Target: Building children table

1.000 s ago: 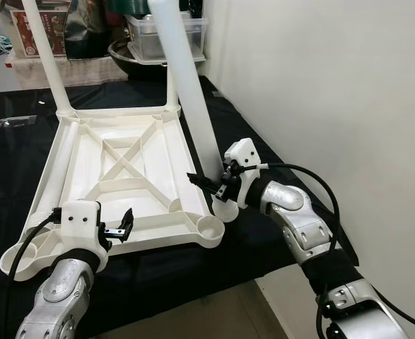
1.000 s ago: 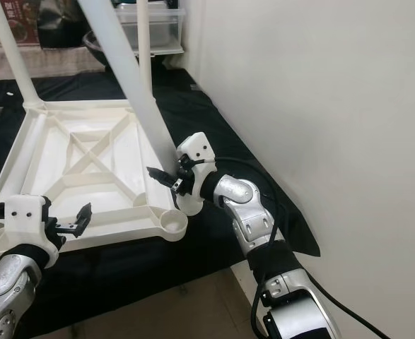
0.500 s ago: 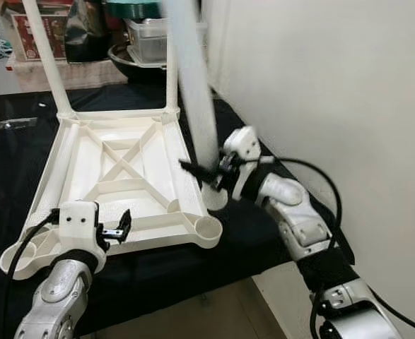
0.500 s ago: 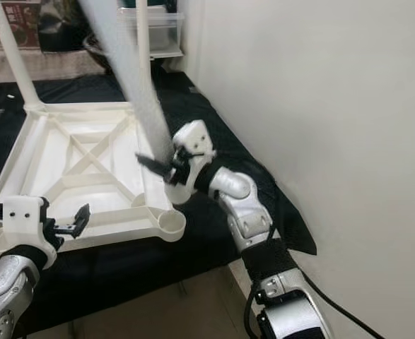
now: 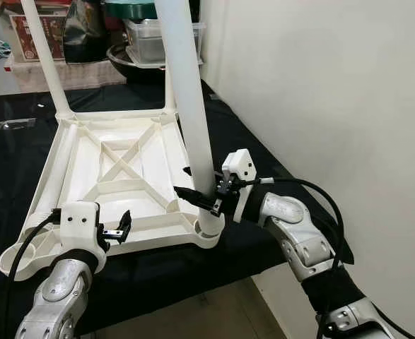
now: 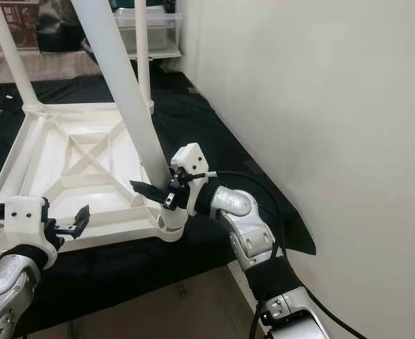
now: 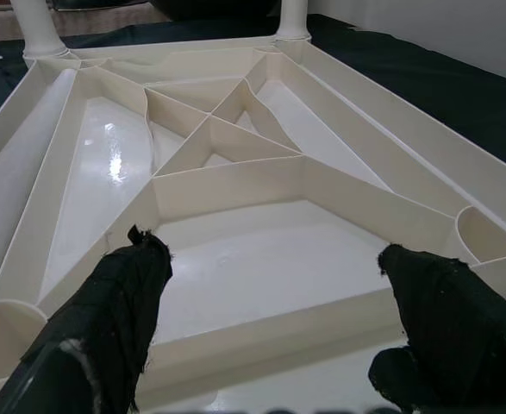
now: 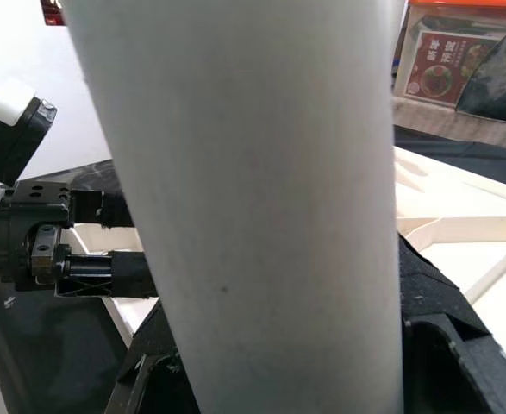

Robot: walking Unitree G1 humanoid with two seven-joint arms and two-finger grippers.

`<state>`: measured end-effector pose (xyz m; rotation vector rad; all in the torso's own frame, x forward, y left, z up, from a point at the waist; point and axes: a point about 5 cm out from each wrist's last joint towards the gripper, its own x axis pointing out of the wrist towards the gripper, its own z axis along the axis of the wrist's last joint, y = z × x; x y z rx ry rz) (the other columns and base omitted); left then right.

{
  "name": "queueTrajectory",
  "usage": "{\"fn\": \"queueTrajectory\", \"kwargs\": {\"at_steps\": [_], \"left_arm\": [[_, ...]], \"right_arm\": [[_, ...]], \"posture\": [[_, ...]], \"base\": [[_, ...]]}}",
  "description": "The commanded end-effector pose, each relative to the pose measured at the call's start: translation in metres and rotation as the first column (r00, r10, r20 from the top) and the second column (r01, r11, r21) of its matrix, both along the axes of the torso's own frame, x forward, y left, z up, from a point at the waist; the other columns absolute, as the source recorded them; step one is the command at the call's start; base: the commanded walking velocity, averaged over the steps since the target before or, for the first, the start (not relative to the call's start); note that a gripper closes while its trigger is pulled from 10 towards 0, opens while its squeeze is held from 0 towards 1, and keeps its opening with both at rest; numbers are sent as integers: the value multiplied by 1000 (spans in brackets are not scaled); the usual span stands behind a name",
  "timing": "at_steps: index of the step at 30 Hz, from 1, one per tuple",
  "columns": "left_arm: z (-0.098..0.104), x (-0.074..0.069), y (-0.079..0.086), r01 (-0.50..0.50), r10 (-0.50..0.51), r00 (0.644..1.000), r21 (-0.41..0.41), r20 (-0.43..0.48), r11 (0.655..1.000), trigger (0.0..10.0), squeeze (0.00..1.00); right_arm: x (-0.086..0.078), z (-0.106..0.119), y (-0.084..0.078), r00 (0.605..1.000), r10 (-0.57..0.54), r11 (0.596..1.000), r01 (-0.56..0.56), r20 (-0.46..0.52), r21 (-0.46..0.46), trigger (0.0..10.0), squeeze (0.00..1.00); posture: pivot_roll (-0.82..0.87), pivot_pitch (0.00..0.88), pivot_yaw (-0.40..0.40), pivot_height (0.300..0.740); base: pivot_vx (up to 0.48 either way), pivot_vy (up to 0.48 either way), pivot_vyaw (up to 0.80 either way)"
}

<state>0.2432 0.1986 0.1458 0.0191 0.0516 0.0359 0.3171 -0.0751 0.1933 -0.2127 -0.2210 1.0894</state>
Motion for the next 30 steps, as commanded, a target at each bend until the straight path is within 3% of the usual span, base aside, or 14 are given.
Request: {"fn": "queueTrajectory", "kwargs": {"at_steps": [1,15,19,21,24,30], "left_arm": [[-2,1,0,-6,6,1000,1,-4,1000,10000,0],[-1,-1,4,-21,21,1000,6,-2,1000,10000,0],[0,-1,3,-24,24,1000,-3,2,1000,10000,0],[1,-2,6,-38,38,999,-16,5,999,10000,0],[2,-3,7,-47,47,999,-19,7,999,10000,0],[2,-5,9,-54,54,999,-20,4,998,10000,0]], "right_arm": [[-1,1,1,1000,7,1000,-7,18,-6,10000,0],[-10,-21,10,996,72,997,-73,-51,-21,10000,0],[-12,-29,12,987,87,996,-84,-133,29,10000,0],[-8,-30,14,972,75,988,-43,-224,145,10000,0],[-5,-30,15,966,56,981,-6,-251,195,10000,0],[-12,-44,18,950,15,980,47,-311,191,10000,0]], "posture": [[86,0,-83,740],[109,0,-95,740],[111,0,-97,740],[123,0,-106,740],[123,0,-106,740],[133,0,-105,740]], "base": [[0,0,0],[0,0,0],[0,0,0],[0,0,0],[0,0,0],[0,0,0]]}}
